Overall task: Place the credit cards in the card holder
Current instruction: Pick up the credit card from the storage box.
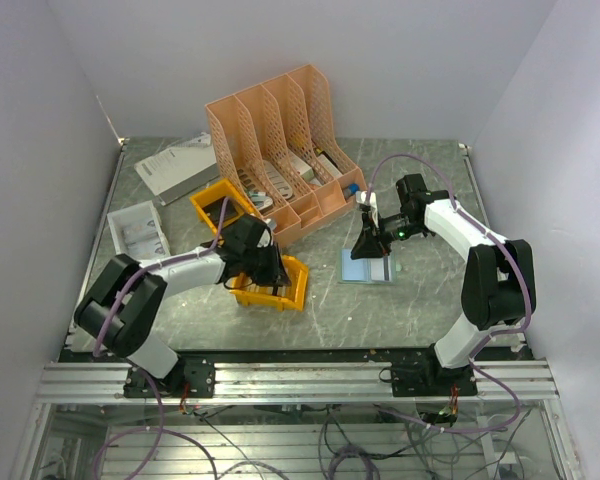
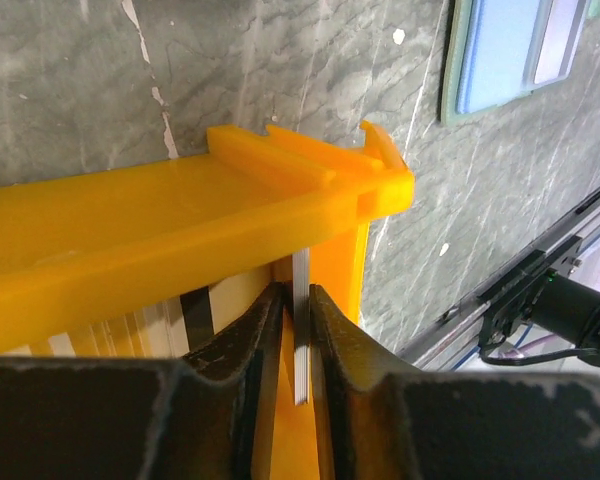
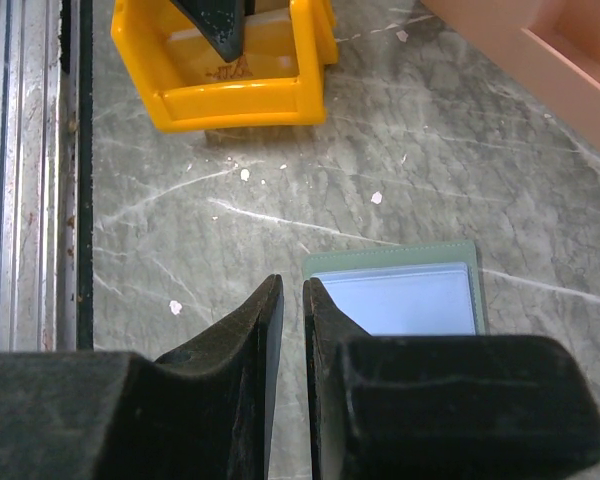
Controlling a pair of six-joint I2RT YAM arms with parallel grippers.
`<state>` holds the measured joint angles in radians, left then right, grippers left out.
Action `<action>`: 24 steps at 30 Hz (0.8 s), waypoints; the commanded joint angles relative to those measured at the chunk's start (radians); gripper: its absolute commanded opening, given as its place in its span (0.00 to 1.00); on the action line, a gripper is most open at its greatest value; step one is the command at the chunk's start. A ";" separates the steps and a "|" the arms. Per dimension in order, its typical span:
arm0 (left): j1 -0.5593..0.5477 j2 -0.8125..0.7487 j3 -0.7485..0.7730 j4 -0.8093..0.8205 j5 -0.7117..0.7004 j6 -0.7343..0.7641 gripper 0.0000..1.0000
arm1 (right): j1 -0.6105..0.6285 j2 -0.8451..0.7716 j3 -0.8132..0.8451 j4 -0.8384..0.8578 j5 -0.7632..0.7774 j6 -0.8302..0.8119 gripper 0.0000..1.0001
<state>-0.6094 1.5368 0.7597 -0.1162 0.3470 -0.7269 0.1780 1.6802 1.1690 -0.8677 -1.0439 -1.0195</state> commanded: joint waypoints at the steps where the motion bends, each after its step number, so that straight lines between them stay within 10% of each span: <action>1: 0.007 0.027 -0.013 0.096 0.059 -0.030 0.29 | -0.001 0.013 0.024 -0.017 -0.018 -0.019 0.15; 10: -0.009 0.084 0.016 0.063 0.027 -0.021 0.36 | -0.001 0.016 0.026 -0.020 -0.016 -0.022 0.15; 24: -0.048 0.091 0.050 0.021 -0.024 0.005 0.07 | 0.000 0.016 0.027 -0.022 -0.013 -0.024 0.16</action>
<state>-0.6518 1.6547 0.8047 -0.0521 0.3443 -0.7395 0.1780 1.6836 1.1725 -0.8818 -1.0439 -1.0298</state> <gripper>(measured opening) 0.104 0.156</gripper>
